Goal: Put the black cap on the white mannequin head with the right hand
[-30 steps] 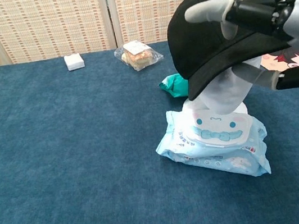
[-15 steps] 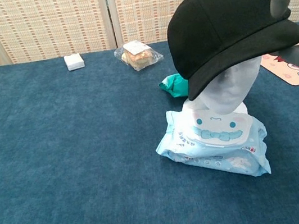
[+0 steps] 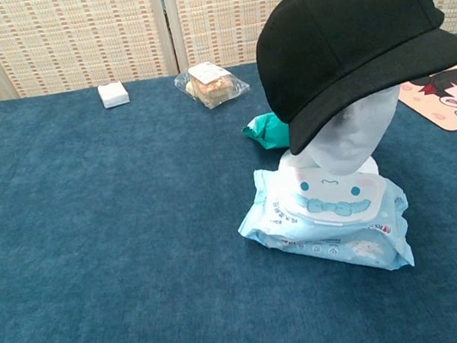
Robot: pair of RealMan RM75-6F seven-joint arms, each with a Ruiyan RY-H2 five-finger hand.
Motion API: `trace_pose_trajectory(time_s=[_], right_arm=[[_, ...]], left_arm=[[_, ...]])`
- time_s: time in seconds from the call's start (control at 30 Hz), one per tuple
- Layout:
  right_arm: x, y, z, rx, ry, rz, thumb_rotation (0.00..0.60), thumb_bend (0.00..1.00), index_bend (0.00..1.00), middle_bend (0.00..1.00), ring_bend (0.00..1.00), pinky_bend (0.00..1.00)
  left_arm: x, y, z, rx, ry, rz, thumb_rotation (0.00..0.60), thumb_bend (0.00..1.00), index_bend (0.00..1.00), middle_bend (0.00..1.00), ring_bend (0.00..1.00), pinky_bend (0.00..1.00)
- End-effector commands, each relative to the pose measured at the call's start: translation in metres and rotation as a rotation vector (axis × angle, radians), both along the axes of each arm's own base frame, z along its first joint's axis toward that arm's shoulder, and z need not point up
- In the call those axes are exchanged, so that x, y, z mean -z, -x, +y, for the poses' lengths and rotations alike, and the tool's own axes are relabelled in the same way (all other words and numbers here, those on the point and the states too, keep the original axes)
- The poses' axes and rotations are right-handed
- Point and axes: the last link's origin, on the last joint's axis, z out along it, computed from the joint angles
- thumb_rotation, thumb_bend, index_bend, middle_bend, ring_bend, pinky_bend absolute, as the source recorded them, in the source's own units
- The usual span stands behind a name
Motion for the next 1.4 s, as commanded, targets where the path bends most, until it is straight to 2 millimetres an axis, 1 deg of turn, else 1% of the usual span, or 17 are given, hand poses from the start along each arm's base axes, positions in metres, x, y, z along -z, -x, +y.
trace_pose_trajectory(time_s=[0.03,0.2,0.27,0.33,0.4,0.63,0.83,1.13,1.27,1.4], right_arm=[[-0.007,0.008,0.004,0.073,0.004,-0.003,0.600,0.32,0.14,0.46,0.30,0.52],[-0.019,0.019,0.007,0.199,-0.006,-0.073,0.600,0.32,0.15,0.46,0.30,0.52],[-0.023,0.023,0.007,0.237,-0.017,-0.117,0.600,0.32,0.18,0.46,0.30,0.52],[-0.025,0.029,0.007,0.272,-0.030,-0.159,0.600,0.32,0.23,0.46,0.30,0.52],[-0.026,0.034,0.007,0.301,-0.034,-0.191,0.600,0.32,0.26,0.46,0.30,0.52],[-0.031,0.054,0.014,0.406,-0.054,-0.292,0.600,0.32,0.31,0.46,0.30,0.52],[-0.036,0.065,0.023,0.479,-0.049,-0.321,0.600,0.32,0.33,0.46,0.30,0.52],[-0.041,0.085,0.033,0.619,-0.036,-0.326,0.600,0.32,0.33,0.46,0.30,0.52],[-0.045,0.092,0.035,0.647,-0.032,-0.349,0.600,0.32,0.33,0.46,0.30,0.52],[-0.045,0.094,0.036,0.653,-0.041,-0.370,0.600,0.32,0.33,0.46,0.30,0.52]], left_arm=[[0.000,0.000,0.000,0.002,-0.001,-0.001,0.600,0.12,0.47,0.45,0.35,0.54],[0.000,-0.002,0.000,0.023,-0.010,-0.006,0.600,0.12,0.48,0.45,0.35,0.54],[0.000,-0.004,0.001,0.040,-0.020,-0.015,0.600,0.12,0.48,0.45,0.35,0.54],[-0.001,-0.005,0.001,0.060,-0.036,-0.024,0.600,0.12,0.48,0.45,0.35,0.54],[-0.001,-0.006,0.001,0.077,-0.047,-0.032,0.600,0.12,0.48,0.45,0.35,0.54],[0.000,-0.005,0.001,0.091,-0.056,-0.038,0.600,0.12,0.48,0.45,0.35,0.54],[0.000,-0.006,0.002,0.098,-0.058,-0.037,0.600,0.12,0.48,0.45,0.35,0.54],[0.001,-0.006,0.006,0.127,-0.078,-0.051,0.600,0.12,0.49,0.45,0.35,0.54],[0.002,-0.006,0.007,0.128,-0.074,-0.050,0.600,0.11,0.49,0.45,0.35,0.54],[0.002,-0.006,0.007,0.128,-0.073,-0.053,0.600,0.12,0.49,0.45,0.35,0.54]])
